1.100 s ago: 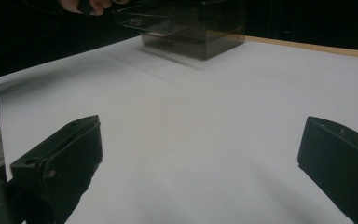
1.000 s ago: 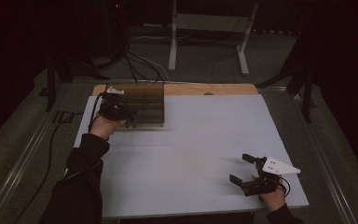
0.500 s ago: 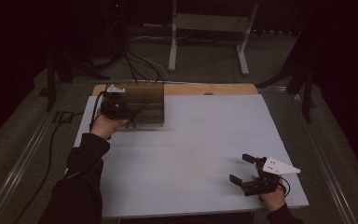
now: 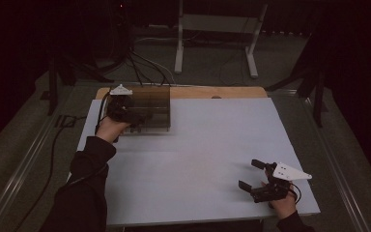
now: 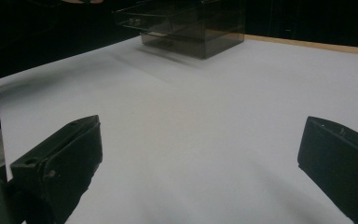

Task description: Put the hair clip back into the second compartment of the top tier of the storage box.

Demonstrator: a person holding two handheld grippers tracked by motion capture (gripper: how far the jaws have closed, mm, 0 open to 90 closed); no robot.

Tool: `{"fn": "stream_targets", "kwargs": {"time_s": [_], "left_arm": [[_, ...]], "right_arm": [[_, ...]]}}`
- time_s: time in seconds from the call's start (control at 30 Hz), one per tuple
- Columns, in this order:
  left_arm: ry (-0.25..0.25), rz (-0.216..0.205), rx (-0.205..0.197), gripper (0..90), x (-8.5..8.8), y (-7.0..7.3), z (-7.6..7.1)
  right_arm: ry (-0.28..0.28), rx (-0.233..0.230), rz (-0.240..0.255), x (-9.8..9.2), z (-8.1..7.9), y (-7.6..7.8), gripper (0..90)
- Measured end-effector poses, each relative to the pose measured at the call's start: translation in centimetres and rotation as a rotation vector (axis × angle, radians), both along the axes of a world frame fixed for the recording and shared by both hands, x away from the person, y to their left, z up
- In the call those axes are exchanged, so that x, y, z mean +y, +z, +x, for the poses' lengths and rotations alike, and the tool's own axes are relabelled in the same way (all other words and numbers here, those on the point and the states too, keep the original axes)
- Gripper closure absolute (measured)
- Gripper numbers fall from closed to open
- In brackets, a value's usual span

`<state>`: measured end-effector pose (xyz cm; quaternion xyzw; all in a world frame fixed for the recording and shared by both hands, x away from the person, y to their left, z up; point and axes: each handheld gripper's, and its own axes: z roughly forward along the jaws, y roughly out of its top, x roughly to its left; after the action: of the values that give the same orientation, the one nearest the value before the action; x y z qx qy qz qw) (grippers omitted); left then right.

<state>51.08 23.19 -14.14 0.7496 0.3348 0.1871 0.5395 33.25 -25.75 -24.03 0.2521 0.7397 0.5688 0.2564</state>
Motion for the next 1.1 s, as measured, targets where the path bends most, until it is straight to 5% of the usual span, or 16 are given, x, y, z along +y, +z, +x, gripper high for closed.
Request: {"fn": "stream_targets", "kwargs": {"time_s": [0.27,0.63,0.87,1.1], "left_arm": [[-0.076,-0.038,-0.055,0.4,-0.8,0.9,-0.7],[-0.192,-0.032,-0.1,0.4,-2.5,1.3,-1.5],[-0.275,-0.035,-0.098,0.4,-3.5,1.2,-2.2],[-0.303,-0.02,-0.107,0.4,-4.0,1.2,-3.1]], "right_arm": [[0.002,0.001,0.007,-0.1,0.0,0.0,0.0],[0.0,0.002,0.007,-0.1,0.0,0.1,0.0],[0.004,0.001,0.0,0.1,-0.1,0.1,0.0],[0.004,0.002,-0.003,0.2,-0.1,0.1,0.0]]}}
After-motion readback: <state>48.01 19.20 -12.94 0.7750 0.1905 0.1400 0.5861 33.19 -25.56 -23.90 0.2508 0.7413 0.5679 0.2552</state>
